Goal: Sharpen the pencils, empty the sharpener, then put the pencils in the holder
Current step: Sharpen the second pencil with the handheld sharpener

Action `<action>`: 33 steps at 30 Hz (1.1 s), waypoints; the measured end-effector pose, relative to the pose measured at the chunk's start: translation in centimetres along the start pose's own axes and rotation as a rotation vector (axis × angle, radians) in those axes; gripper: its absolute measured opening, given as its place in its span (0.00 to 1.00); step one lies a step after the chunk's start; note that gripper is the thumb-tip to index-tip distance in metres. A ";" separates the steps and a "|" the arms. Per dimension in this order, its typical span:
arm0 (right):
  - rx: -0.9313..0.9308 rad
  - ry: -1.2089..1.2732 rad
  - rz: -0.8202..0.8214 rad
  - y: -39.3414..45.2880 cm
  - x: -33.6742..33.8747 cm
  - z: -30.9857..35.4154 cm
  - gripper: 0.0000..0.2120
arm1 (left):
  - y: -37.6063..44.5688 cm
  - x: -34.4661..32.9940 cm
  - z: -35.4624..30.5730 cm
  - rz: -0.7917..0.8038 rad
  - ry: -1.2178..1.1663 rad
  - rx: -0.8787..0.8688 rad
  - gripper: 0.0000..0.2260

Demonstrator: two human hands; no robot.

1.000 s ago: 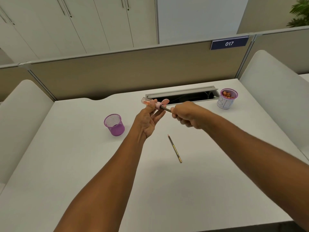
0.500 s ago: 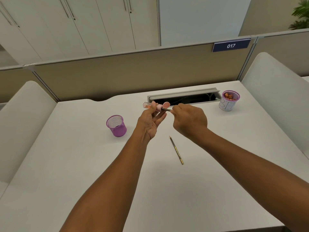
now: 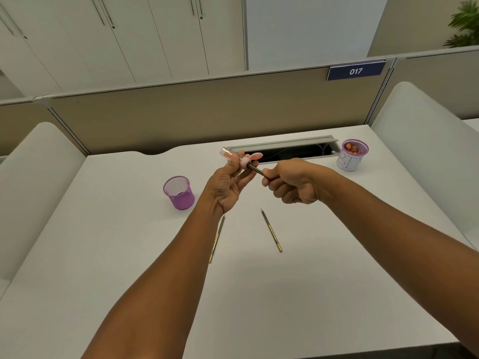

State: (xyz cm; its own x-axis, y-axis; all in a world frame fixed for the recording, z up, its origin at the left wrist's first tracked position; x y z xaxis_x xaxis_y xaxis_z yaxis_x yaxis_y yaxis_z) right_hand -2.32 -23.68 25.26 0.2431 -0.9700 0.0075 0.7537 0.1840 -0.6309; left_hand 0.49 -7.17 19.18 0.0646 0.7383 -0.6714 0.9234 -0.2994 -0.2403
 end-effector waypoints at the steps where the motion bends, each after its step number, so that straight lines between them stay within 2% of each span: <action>1: 0.062 -0.074 -0.048 -0.1 -0.1 -0.2 0.14 | 0.0 -0.2 0.0 -0.010 -0.001 0.004 0.11; 7: 0.760 -0.975 -0.618 0.2 -1.2 -1.8 0.09 | 0.0 -0.4 -0.3 -0.071 -0.032 0.000 0.09; 10: 0.941 -1.267 -0.753 0.2 -1.6 -2.7 0.08 | 0.0 -0.6 -0.2 -0.113 -0.057 -0.002 0.09; 12: 0.913 -1.281 -0.771 0.0 -1.7 -2.6 0.08 | -0.1 -0.7 -0.1 -0.118 -0.061 0.000 0.08; 15: 0.669 -1.137 -0.679 0.0 -2.2 -1.6 0.10 | -0.4 -0.7 0.0 -0.084 -0.061 0.011 0.10; 16: 0.560 -0.982 -0.587 0.0 -2.3 -1.1 0.11 | -0.5 -0.6 0.0 -0.070 -0.065 0.011 0.11; 19: 0.177 -0.240 -0.236 -0.2 -1.8 0.2 0.14 | -0.8 -0.1 -0.2 0.006 -0.062 -0.002 0.12; 20: 0.075 -0.074 -0.136 -0.3 -1.4 0.4 0.15 | -0.9 0.0 -0.2 0.027 -0.069 -0.007 0.12; 23: -0.020 0.120 0.006 -0.4 -0.8 0.4 0.16 | -0.9 0.1 -0.2 0.039 -0.080 -0.011 0.12; 25: 0.050 0.045 -0.028 -0.4 -1.0 0.1 0.15 | -0.6 0.1 -0.3 0.028 -0.046 -0.015 0.11; 27: 0.220 -0.175 -0.145 -0.3 -1.5 -0.1 0.13 | -0.5 0.1 -0.5 0.023 -0.022 -0.015 0.11; 31: 0.700 -0.767 -0.508 0.1 -2.1 -1.0 0.08 | -0.2 0.2 -0.6 -0.022 -0.032 0.001 0.11; 33: 0.854 -1.077 -0.688 0.3 -2.3 -1.6 0.06 | 0.0 -0.1 -0.7 -0.051 -0.036 0.001 0.11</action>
State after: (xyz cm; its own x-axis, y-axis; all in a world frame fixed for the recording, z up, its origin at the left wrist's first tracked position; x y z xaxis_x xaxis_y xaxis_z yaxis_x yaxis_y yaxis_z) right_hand -3.69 -21.67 23.80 -0.2594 -0.4007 0.8787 0.9242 0.1610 0.3463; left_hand 0.70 -6.82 19.69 0.0041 0.7299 -0.6835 0.9248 -0.2628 -0.2752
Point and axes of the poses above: each hand's wrist, its own y-axis towards the middle knuckle, its own x-axis out of the back of the hand, z = x × y, the point moved 1 cm from there along y, towards the middle knuckle, and after that the axes turned 4 degrees about x, right-handed, at the moved point
